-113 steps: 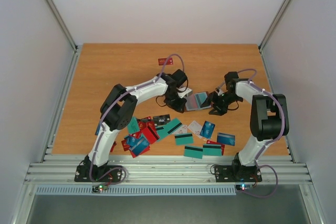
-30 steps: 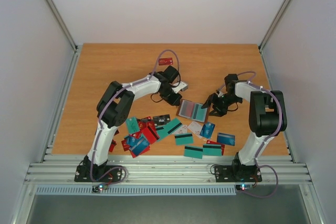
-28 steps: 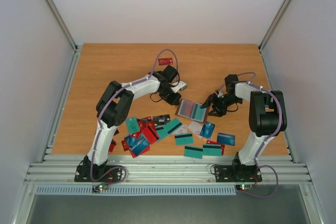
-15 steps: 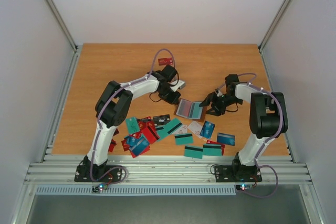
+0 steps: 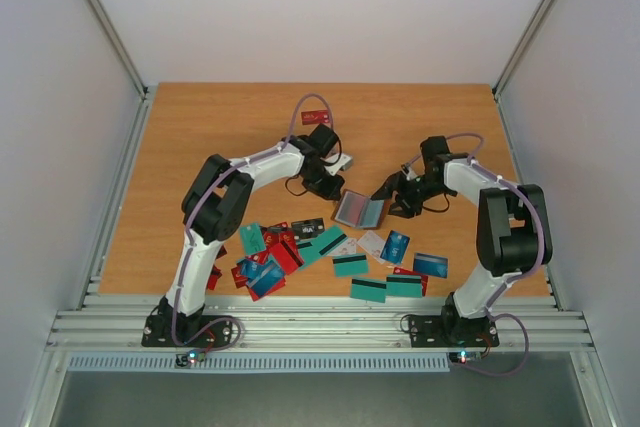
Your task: Put the credit cards into the card holder
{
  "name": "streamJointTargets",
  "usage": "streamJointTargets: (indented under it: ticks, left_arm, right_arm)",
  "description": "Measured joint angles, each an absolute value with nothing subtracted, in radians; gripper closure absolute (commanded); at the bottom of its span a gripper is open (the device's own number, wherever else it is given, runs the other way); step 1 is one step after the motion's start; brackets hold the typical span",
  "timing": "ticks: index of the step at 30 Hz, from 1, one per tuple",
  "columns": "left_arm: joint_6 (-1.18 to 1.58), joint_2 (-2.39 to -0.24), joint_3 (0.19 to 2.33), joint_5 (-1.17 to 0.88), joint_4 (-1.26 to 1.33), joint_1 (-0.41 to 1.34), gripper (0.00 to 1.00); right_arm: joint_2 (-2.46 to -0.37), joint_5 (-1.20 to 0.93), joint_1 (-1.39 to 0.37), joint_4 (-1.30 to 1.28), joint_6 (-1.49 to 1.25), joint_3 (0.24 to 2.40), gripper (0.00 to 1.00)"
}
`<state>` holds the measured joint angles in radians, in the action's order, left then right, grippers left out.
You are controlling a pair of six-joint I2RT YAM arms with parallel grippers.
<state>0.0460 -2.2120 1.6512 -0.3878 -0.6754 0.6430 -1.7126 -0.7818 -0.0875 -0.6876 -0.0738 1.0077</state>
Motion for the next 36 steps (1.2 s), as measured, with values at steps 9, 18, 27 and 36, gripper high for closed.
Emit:
streamJointTargets:
  ticks: [9, 18, 27, 36]
  left_arm:
    - [0.045, -2.212, 1.653, -0.389, -0.693, 0.657, 1.00]
    - [0.050, -2.212, 1.653, -0.388, -0.707, 0.657, 1.00]
    - [0.084, -2.212, 1.647, -0.419, -0.708, 0.656, 0.99]
    - [0.187, -2.165, 1.509, -0.549, -0.588, 0.622, 0.96]
  right_arm:
    - [-1.691, -0.792, -0.105, -0.719, -0.074, 1.031, 0.44]
    - [-1.716, -0.822, -0.183, -0.694, -0.109, 1.086, 0.44]
    - [-1.869, -0.851, -0.218, -0.636, -0.158, 1.182, 0.43]
    - [-1.984, -0.884, -0.218, -0.569, -0.183, 1.214, 0.43]
